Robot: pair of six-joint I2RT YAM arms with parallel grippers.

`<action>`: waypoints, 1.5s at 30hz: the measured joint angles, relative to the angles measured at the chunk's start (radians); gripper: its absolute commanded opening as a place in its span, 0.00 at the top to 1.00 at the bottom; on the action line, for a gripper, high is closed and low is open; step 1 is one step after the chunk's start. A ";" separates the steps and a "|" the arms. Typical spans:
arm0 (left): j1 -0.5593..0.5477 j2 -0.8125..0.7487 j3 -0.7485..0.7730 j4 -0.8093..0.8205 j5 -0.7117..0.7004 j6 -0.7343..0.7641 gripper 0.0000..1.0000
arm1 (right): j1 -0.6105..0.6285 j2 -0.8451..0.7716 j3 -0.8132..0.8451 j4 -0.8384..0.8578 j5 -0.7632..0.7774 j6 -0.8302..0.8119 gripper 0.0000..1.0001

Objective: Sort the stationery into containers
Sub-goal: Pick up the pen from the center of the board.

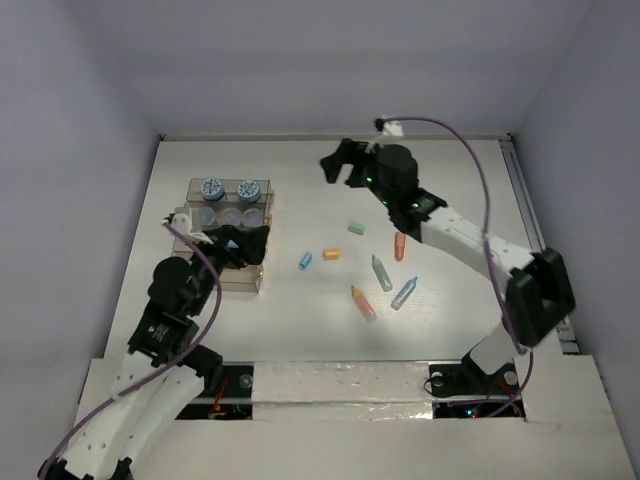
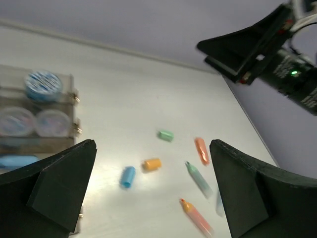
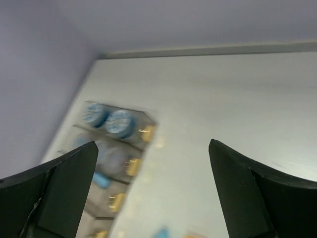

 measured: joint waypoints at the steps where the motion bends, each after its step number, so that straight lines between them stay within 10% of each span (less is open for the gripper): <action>1: -0.003 0.036 -0.032 0.045 0.030 -0.035 0.01 | -0.024 -0.064 -0.061 -0.017 0.052 -0.006 0.00; 8: -0.286 0.351 -0.093 0.234 -0.043 -0.148 0.01 | -0.071 -0.454 -0.302 -0.229 0.196 -0.050 0.00; 16: -0.565 0.983 0.315 0.265 -0.225 -0.098 0.02 | -0.118 -0.746 -0.422 -0.379 0.280 -0.062 0.00; 26: -0.649 1.479 0.723 0.137 -0.317 0.017 0.12 | -0.117 -0.999 -0.430 -0.428 0.352 -0.109 0.00; 45: -0.640 1.855 1.101 0.004 -0.362 0.130 0.29 | -0.117 -1.032 -0.513 -0.425 0.283 -0.109 0.01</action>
